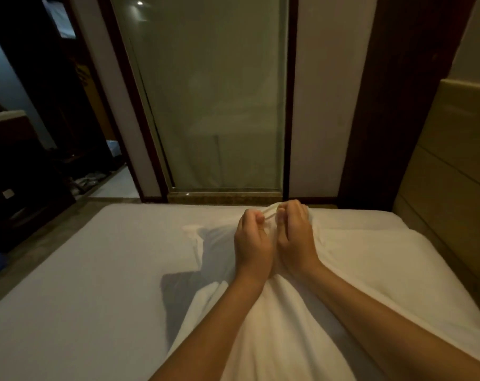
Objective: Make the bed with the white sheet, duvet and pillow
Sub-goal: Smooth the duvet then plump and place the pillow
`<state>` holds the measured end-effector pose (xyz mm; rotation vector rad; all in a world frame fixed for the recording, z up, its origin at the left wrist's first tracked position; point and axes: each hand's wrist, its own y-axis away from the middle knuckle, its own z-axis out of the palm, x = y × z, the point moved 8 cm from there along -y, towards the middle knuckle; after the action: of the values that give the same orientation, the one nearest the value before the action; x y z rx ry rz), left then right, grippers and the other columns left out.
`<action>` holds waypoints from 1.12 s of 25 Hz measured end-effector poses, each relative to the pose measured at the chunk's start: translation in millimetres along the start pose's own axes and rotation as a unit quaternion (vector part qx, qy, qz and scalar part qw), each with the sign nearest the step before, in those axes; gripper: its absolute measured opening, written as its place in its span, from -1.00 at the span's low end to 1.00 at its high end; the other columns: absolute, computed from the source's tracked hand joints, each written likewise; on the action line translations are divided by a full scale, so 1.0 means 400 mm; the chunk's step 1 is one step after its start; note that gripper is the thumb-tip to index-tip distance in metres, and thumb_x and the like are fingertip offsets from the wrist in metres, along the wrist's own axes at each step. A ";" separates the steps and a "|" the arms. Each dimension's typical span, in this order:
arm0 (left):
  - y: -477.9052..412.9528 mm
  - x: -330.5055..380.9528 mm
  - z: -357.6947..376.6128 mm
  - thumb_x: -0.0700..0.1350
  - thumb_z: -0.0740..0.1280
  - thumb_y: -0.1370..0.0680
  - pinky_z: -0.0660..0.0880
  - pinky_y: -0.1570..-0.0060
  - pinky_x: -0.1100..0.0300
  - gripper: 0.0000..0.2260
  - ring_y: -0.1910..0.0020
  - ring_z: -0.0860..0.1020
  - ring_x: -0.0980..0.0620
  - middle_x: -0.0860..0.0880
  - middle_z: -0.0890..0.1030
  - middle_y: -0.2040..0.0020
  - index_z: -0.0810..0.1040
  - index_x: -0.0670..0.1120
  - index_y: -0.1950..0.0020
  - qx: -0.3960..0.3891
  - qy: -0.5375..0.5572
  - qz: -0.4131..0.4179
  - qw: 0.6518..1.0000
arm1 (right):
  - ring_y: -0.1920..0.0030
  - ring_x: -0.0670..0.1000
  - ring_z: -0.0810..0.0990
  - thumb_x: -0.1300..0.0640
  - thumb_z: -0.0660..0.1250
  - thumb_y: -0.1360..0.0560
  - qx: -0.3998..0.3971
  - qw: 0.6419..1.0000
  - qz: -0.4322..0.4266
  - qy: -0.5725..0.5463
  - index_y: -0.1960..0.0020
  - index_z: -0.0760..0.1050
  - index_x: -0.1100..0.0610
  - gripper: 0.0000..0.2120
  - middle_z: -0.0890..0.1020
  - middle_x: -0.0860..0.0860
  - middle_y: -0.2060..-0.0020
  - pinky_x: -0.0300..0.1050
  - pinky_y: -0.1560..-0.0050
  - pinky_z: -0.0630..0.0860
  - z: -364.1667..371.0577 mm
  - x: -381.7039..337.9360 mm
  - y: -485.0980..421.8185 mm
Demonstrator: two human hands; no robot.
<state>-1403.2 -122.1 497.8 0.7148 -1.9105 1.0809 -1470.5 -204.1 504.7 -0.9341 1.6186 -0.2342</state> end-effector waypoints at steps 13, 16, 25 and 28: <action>-0.046 0.223 0.338 -0.03 0.10 -0.64 0.39 0.20 0.55 -0.92 0.13 0.49 0.19 0.15 0.48 0.14 0.36 0.07 0.01 -0.082 0.102 0.060 0.990 | 0.23 -0.04 0.43 0.17 0.11 -0.57 0.142 0.986 -0.038 0.084 0.14 0.39 0.16 -0.85 0.46 0.00 0.25 -0.21 0.23 0.40 -0.367 0.097 -0.145; -0.024 0.279 0.503 -0.02 0.11 -0.64 0.46 0.17 0.47 -0.89 0.12 0.51 0.16 0.14 0.48 0.14 0.33 0.12 0.08 -0.100 0.116 0.056 0.987 | 0.25 -0.05 0.41 0.21 0.13 -0.57 0.146 0.982 -0.056 0.109 0.16 0.37 0.13 -0.87 0.44 0.00 0.26 -0.27 0.26 0.36 -0.503 0.194 -0.189; -0.028 0.300 0.953 0.25 -0.01 -0.45 0.48 0.04 0.34 -0.72 0.05 0.51 0.09 0.19 0.48 0.11 0.38 0.13 0.11 -0.160 0.136 0.018 0.978 | 0.09 -0.18 0.45 0.08 0.12 -0.59 0.154 0.982 -0.027 0.104 0.09 0.34 -0.03 -0.91 0.44 -0.19 0.18 -0.45 0.07 0.43 -0.760 0.543 -0.286; 0.002 0.132 1.092 0.05 0.10 -0.65 0.52 0.06 0.16 -0.79 0.13 0.49 0.12 0.13 0.50 0.19 0.37 0.11 0.17 -0.242 0.062 -0.010 0.968 | 0.04 -0.22 0.41 -0.05 -0.02 -0.63 0.072 0.980 0.115 0.148 0.07 0.30 -0.10 -0.83 0.43 -0.17 0.10 -0.34 -0.05 0.39 -0.744 0.787 -0.190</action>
<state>-1592.5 -509.0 409.0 0.3795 -1.9451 0.5898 -1700.1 -565.7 404.4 -0.6138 1.9396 -0.3382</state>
